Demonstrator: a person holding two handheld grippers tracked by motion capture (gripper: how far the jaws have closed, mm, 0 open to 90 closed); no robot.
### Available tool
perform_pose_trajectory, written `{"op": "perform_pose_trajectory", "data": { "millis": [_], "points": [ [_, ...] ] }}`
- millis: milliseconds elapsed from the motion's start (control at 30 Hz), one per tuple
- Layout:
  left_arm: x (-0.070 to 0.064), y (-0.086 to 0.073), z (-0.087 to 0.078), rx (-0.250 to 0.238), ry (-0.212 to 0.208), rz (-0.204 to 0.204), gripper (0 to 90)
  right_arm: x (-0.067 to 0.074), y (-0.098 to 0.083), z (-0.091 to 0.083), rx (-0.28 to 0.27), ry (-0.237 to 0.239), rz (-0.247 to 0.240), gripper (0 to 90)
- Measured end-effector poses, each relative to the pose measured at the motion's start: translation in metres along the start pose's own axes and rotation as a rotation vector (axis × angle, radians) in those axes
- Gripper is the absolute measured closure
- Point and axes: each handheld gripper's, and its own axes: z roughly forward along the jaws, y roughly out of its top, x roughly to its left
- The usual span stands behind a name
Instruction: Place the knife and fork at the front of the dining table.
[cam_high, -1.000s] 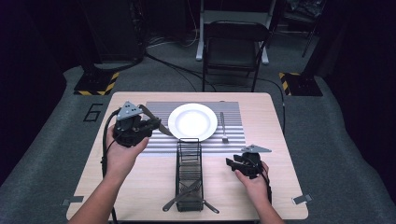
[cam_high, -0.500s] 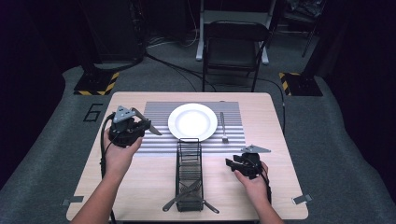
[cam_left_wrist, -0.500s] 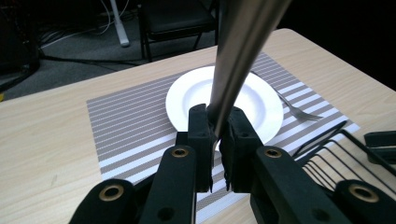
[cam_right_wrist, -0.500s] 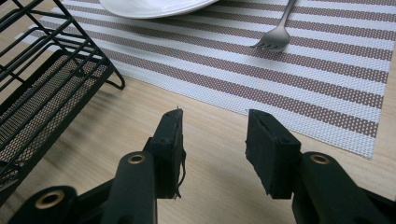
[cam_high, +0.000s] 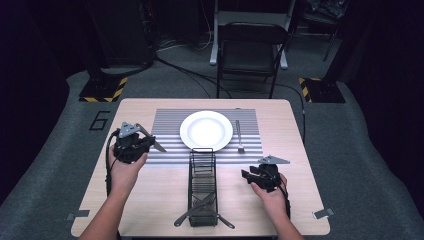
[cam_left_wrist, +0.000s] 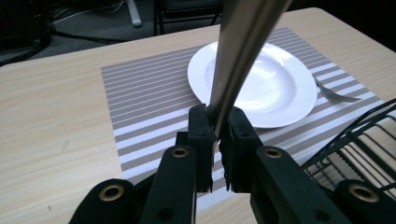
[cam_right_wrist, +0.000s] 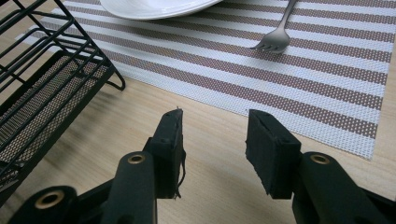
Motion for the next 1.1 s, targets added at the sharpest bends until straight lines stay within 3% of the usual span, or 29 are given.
{"op": "perform_pose_trajectory", "data": {
  "millis": [433,833,1100],
  "points": [
    [0.013,-0.025,0.009,0.040,0.022,-0.037,82.7,0.000,0.000,0.001,0.001,0.002,0.003,56.1],
    [0.015,-0.030,0.024,0.072,0.030,-0.043,82.7,0.000,-0.001,0.001,0.005,0.001,0.004,56.0],
    [0.017,-0.024,0.035,0.055,0.033,-0.052,82.7,-0.001,-0.001,0.002,0.006,-0.001,0.004,56.0]
  ]
}}
